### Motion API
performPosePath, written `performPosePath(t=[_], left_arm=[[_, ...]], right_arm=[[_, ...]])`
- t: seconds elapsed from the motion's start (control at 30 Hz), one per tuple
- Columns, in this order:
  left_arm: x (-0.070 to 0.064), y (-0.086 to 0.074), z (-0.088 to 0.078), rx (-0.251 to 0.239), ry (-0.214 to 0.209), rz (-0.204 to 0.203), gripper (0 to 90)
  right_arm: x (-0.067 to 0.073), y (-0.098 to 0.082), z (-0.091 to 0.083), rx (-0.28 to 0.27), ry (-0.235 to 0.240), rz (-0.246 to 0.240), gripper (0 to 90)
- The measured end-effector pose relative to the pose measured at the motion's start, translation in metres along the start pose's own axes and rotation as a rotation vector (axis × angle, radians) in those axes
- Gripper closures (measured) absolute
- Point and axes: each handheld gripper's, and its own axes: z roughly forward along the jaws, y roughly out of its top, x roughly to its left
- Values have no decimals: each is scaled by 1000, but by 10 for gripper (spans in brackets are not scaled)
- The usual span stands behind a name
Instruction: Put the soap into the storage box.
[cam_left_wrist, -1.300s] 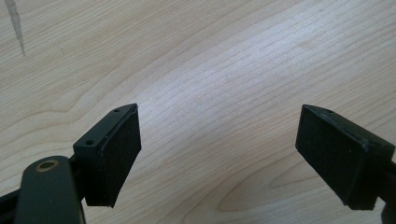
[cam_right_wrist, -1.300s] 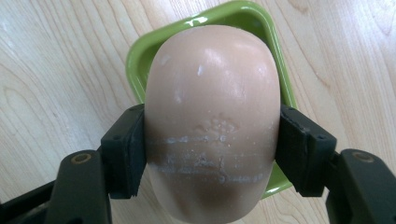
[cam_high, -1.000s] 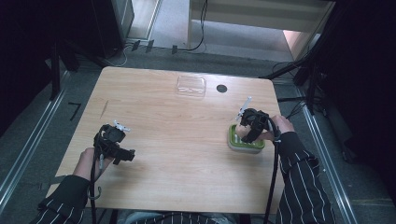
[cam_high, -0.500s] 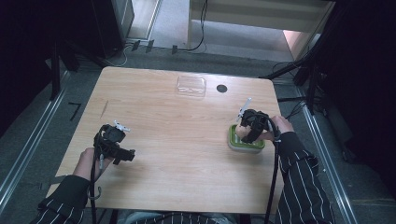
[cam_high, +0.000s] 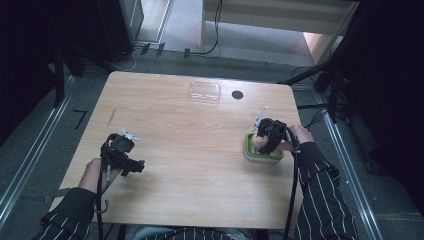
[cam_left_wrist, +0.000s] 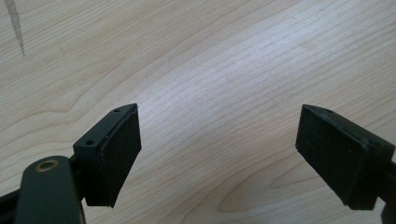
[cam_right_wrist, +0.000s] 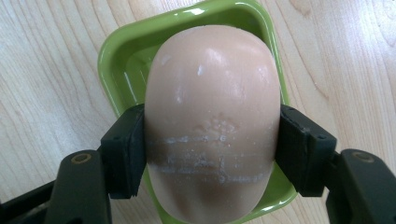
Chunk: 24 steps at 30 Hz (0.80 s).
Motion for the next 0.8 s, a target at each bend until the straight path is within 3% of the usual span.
performPosePath(t=[0.8], left_arm=[[0,0,0,-2,-1,0,147]], right_arm=[[0,-1,13,13,-2,-31,331]])
